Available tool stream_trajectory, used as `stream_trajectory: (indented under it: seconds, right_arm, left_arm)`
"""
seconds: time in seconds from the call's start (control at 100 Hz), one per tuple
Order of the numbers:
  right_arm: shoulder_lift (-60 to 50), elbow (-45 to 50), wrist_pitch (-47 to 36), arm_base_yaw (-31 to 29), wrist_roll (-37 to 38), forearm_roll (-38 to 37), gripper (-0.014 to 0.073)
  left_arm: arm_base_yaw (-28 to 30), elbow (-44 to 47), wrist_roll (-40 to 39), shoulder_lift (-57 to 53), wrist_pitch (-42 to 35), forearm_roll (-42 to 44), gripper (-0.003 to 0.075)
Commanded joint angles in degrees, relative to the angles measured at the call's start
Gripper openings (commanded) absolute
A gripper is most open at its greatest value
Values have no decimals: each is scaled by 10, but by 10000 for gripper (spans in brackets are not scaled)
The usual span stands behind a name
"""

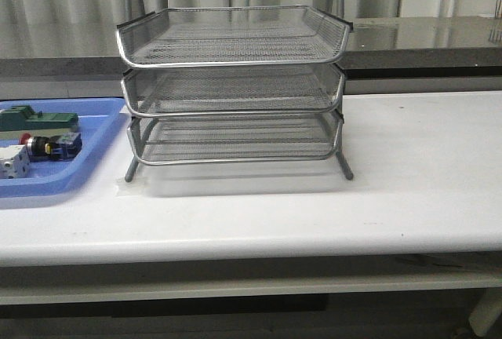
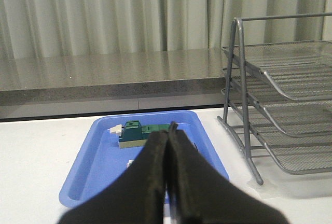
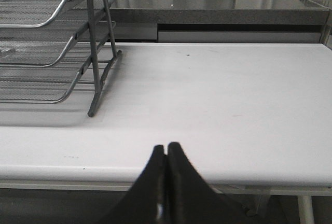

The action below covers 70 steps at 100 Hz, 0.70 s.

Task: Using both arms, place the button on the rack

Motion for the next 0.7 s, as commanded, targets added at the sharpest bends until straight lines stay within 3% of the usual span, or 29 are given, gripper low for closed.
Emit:
stream_trajectory:
  seconds: [0.0, 0.69]
  right_arm:
    - [-10, -12, -49, -4, 0, -4, -59]
    - [-10, -12, -60, -4, 0, -4, -59]
  left_arm:
    - [1, 31, -6, -18, -45, -2, -21]
    - [1, 31, -6, -18, -45, -2, -21]
